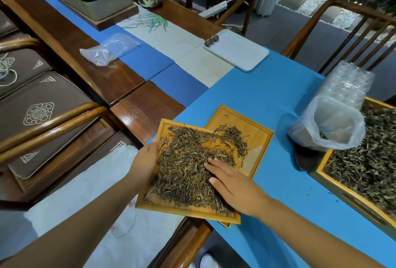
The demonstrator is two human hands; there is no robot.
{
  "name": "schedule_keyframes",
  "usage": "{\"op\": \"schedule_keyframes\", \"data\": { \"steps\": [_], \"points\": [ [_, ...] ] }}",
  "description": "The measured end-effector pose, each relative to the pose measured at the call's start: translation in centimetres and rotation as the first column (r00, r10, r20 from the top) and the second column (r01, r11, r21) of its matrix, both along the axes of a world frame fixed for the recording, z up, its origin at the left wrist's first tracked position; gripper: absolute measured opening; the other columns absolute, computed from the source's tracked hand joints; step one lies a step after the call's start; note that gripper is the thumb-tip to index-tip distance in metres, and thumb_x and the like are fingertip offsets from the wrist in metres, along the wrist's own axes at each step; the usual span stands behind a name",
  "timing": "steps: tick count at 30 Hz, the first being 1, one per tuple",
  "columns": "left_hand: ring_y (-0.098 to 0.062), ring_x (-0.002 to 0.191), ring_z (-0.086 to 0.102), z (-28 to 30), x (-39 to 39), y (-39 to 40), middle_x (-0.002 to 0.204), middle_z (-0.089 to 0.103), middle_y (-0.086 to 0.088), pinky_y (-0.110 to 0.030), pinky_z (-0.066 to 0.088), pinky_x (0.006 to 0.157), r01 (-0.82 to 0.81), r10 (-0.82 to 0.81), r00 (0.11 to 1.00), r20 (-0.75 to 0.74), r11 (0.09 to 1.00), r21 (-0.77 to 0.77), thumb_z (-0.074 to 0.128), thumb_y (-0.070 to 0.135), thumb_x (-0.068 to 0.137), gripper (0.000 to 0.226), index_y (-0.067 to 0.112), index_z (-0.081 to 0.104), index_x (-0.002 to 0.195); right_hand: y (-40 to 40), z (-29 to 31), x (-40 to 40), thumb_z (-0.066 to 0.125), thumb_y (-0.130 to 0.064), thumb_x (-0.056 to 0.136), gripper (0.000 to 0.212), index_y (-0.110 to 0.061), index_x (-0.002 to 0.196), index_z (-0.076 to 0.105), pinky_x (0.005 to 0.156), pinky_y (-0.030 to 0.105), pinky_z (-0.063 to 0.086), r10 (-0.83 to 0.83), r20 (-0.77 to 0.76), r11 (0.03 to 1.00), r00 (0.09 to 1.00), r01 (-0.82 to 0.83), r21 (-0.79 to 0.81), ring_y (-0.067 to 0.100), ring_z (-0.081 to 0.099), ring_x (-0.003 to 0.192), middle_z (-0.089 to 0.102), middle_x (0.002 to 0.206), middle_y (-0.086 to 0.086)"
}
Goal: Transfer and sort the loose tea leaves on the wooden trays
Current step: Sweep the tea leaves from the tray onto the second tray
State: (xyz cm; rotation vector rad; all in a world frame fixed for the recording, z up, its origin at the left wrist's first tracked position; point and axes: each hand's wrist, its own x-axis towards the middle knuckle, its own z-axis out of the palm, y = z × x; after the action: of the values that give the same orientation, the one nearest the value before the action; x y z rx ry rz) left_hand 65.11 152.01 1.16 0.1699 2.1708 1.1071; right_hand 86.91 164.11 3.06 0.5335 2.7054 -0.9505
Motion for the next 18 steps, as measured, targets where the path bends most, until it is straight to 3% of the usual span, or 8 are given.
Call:
{"op": "schedule_keyframes", "data": {
  "steps": [4, 10, 14, 18],
  "points": [
    [-0.026, 0.097, 0.061, 0.0, 0.2, -0.1, 0.096, 0.067, -0.005, -0.039, 0.043, 0.089, -0.003, 0.003, 1.000, -0.016, 1.000, -0.004, 0.027, 0.048, 0.097, 0.042, 0.027, 0.061, 0.084, 0.9, -0.6, -0.3, 0.022, -0.042, 0.100, 0.051, -0.025, 0.148, 0.018, 0.111, 0.015, -0.001, -0.064, -0.012, 0.998, 0.998, 0.063, -0.006, 0.000, 0.002, 0.143, 0.010, 0.158, -0.011],
    [-0.028, 0.103, 0.061, -0.3, 0.5, -0.3, 0.107, 0.067, -0.009, -0.046, 0.043, 0.100, 0.011, -0.011, 1.000, 0.014, 1.000, 0.024, 0.027, 0.050, 0.096, 0.046, 0.021, 0.062, 0.107, 2.5, -1.4, -1.1, 0.023, -0.042, 0.100, 0.053, -0.022, 0.148, 0.018, 0.114, 0.019, 0.002, -0.146, -0.014, 0.989, 0.989, 0.146, 0.007, 0.007, 0.007, 0.145, 0.014, 0.158, -0.005],
    [-0.027, 0.103, 0.060, -0.3, 0.7, -0.4, 0.107, 0.066, -0.009, -0.044, 0.043, 0.098, 0.028, -0.028, 1.000, -0.014, 1.000, 0.010, 0.026, 0.048, 0.097, 0.043, 0.021, 0.060, 0.104, 3.5, -1.7, -1.5, 0.024, -0.041, 0.100, 0.054, -0.018, 0.148, 0.018, 0.111, 0.017, -0.001, -0.190, -0.003, 0.982, 0.982, 0.190, 0.023, 0.009, 0.007, 0.145, 0.012, 0.158, -0.004],
    [-0.027, 0.104, 0.058, -0.1, 0.8, -0.4, 0.112, 0.065, -0.010, -0.043, 0.043, 0.097, 0.029, -0.029, 0.999, -0.013, 1.000, -0.011, 0.026, 0.049, 0.097, 0.049, 0.017, 0.060, 0.112, 4.7, -1.8, -1.8, 0.024, -0.040, 0.100, 0.055, -0.012, 0.147, 0.021, 0.109, 0.016, 0.002, -0.276, 0.021, 0.961, 0.961, 0.277, -0.009, 0.010, 0.009, 0.145, 0.011, 0.158, -0.003]
  ]
}}
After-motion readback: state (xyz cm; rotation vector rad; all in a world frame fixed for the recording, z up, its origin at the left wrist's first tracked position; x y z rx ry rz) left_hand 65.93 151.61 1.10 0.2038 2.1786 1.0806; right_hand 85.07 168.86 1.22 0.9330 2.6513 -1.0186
